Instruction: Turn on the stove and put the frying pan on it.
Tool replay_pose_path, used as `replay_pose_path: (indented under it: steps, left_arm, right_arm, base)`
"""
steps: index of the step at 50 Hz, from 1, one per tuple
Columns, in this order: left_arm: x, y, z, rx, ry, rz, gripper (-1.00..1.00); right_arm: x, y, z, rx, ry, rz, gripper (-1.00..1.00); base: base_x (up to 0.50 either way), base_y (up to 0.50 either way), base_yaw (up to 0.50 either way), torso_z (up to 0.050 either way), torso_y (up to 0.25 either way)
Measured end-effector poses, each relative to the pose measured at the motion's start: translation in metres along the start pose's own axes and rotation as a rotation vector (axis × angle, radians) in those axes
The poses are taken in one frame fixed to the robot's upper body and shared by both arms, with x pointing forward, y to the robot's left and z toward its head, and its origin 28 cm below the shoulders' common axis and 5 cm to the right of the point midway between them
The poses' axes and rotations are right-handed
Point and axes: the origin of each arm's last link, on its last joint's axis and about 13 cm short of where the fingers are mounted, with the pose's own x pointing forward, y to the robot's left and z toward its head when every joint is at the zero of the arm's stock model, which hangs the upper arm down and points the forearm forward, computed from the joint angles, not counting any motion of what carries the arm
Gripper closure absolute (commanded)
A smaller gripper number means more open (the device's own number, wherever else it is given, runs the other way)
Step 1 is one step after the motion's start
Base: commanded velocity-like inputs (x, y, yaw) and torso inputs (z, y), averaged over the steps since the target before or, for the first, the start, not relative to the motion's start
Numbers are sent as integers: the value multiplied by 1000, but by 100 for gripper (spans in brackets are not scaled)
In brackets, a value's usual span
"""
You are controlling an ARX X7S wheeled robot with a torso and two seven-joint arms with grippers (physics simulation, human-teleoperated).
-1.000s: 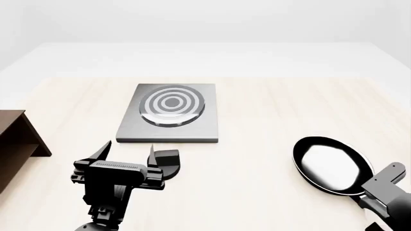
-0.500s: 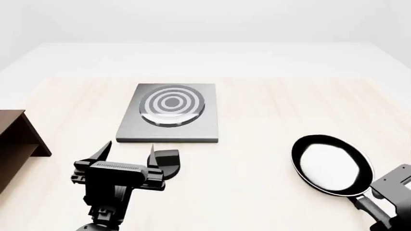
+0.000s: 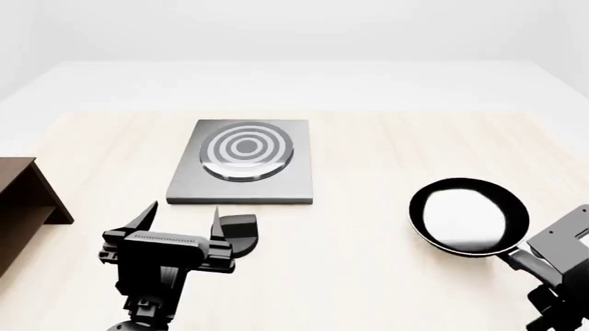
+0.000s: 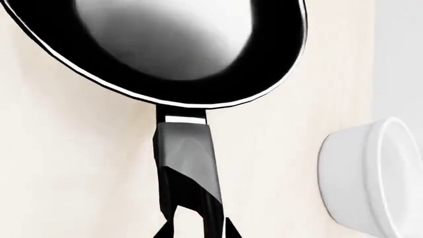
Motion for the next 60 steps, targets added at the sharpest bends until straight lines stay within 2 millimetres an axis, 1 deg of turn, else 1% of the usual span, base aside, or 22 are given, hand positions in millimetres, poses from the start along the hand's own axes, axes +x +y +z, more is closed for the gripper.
replay_pose_path:
  steps: [16, 31, 42, 60]
  left_arm:
    - [-1, 1, 2, -9, -1, -1, -100]
    - [-1, 1, 1, -24, 1, 0, -100]
    - [-1, 2, 1, -32, 3, 4, -100]
    - [-2, 2, 1, -39, 1, 3, -100]
  right_arm:
    - [-20, -18, 32, -30, -84, -61, 100]
    - [-30, -24, 66, -7, -222, -75, 100]
    - [-29, -23, 95, 8, -331, -80, 100]
    - [-19, -21, 139, 35, -447, -90, 100]
  base:
    - [0, 0, 0, 0, 1]
    - [0, 0, 0, 0, 1]
    - [0, 0, 0, 0, 2]
    - [0, 0, 0, 0, 2]
